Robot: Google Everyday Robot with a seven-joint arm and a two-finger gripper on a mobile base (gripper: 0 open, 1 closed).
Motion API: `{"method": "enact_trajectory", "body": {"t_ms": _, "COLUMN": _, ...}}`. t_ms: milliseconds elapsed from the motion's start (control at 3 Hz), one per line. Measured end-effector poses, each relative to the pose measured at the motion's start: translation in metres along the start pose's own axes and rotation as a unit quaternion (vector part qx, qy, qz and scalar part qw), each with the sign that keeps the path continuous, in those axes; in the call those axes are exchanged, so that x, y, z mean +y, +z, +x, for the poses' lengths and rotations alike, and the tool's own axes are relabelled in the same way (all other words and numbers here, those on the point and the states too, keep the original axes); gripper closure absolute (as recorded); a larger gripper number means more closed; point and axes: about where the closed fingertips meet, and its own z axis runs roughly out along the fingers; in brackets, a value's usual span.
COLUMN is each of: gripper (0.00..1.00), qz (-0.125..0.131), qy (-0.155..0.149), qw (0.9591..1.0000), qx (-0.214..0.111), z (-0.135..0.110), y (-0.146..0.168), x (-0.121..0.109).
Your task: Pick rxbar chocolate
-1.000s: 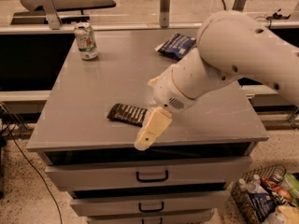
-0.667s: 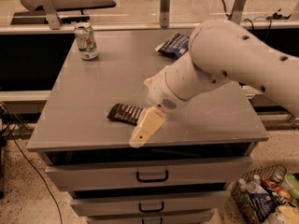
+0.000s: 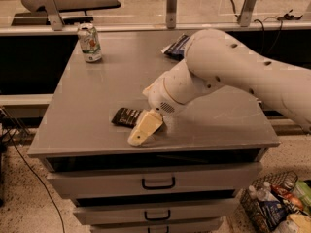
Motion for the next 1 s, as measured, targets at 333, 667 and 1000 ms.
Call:
{"method": "enact_trajectory", "body": {"t_ms": 333, "gripper": 0.39, "qz": -0.001, "qy": 0.008, "qw": 1.0000, "qx": 0.002, "z": 0.0010, "y": 0.0049, "x": -0.0084}}
{"method": "enact_trajectory", "body": {"t_ms": 667, "gripper": 0.64, "qz": 0.000, "qy": 0.014, "qw": 0.9999, "qx": 0.003, "z": 0.0008, "y": 0.0021, "x": -0.0160}}
{"method": "enact_trajectory", "body": {"t_ms": 1000, "gripper": 0.85, "qz": -0.001, "qy": 0.015, "qw": 0.9999, "qx": 0.002, "z": 0.0005, "y": 0.0003, "x": -0.0159}}
